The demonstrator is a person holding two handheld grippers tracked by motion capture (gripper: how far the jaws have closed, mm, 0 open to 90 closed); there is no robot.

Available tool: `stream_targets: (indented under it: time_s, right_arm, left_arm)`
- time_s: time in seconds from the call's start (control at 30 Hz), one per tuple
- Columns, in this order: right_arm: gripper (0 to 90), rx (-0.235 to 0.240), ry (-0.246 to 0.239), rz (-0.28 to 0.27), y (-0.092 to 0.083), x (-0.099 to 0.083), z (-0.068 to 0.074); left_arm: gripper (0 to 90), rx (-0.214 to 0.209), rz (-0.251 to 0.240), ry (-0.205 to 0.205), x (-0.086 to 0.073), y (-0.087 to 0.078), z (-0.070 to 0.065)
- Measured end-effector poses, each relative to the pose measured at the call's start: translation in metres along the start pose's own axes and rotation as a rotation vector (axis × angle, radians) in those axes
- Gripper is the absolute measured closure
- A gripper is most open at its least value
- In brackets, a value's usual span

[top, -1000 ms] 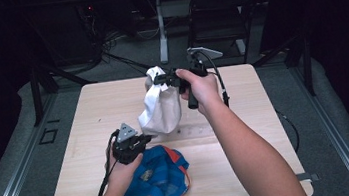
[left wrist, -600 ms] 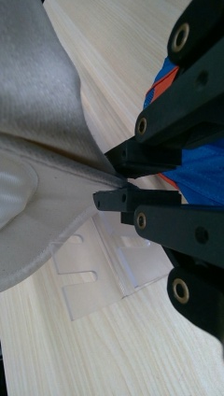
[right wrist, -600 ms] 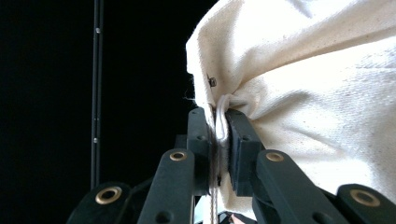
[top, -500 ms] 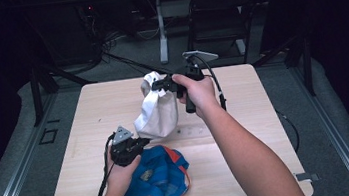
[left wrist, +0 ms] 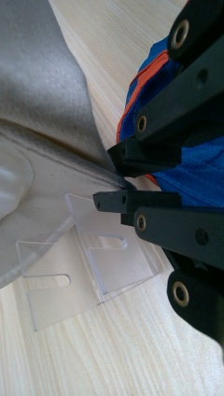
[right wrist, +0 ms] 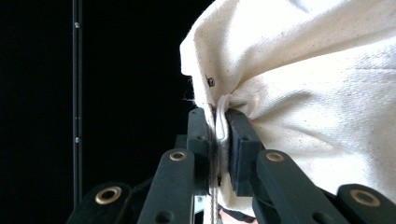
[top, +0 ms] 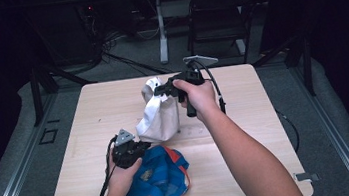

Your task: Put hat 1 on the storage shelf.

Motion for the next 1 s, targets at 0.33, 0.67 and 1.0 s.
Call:
stream_targets:
  time_s: [0.33,0.67,1.0]
  right_arm:
    - [75.8,0.005,-0.004,-0.027,-0.019,0.001,-0.009]
    - [66.0,-0.042,-0.091,-0.071,-0.052,-0.008,-0.011]
    - [57.4,-0.147,-0.223,-0.106,-0.08,-0.029,-0.039]
  left_arm:
    - [67.0,0.024,-0.006,0.008,0.0,-0.01,-0.003]
    - [55.6,0.034,0.0,-0.008,-0.006,-0.034,0.001]
    - [51.1,0.073,0.019,-0.037,-0.025,-0.065,0.021]
Point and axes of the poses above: each handheld gripper's, and its own axes: y roughly forward along the jaws, x roughly out of its top, z roughly to its left, the point moved 10 cm from there along y, roughly forward along the jaws, and after that the axes turned 1 degree about x, right-handed, at the moved point
